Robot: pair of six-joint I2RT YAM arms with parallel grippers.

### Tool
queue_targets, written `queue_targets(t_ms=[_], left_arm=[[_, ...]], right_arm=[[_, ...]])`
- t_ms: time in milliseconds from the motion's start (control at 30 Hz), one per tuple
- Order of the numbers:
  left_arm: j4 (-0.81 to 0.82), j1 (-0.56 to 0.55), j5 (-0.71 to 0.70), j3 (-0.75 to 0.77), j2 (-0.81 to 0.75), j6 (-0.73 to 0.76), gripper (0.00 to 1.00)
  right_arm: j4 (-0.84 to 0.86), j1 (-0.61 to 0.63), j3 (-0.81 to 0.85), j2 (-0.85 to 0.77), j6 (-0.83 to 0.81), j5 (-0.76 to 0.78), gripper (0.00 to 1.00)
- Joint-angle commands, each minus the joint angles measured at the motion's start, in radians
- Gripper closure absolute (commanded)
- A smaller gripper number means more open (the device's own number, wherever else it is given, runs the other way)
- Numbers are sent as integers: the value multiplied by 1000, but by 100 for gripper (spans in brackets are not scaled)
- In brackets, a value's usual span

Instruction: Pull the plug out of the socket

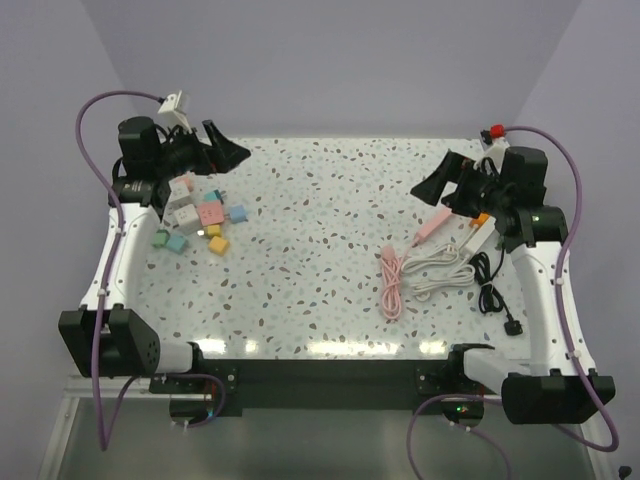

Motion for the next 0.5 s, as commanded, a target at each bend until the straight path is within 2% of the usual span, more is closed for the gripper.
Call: queue_targets(t_ms=[0,267,467], left_arm=[[67,-9,34,81,10,-16,0],[70,-17,45,130,25,6,0],[49,-32,49,162,39,33,0]], right_arm=[[3,-1,35,15,5,-41,2],[22,-3,101,35,35,-66,2],[37,-1,121,38,42,-2,1]])
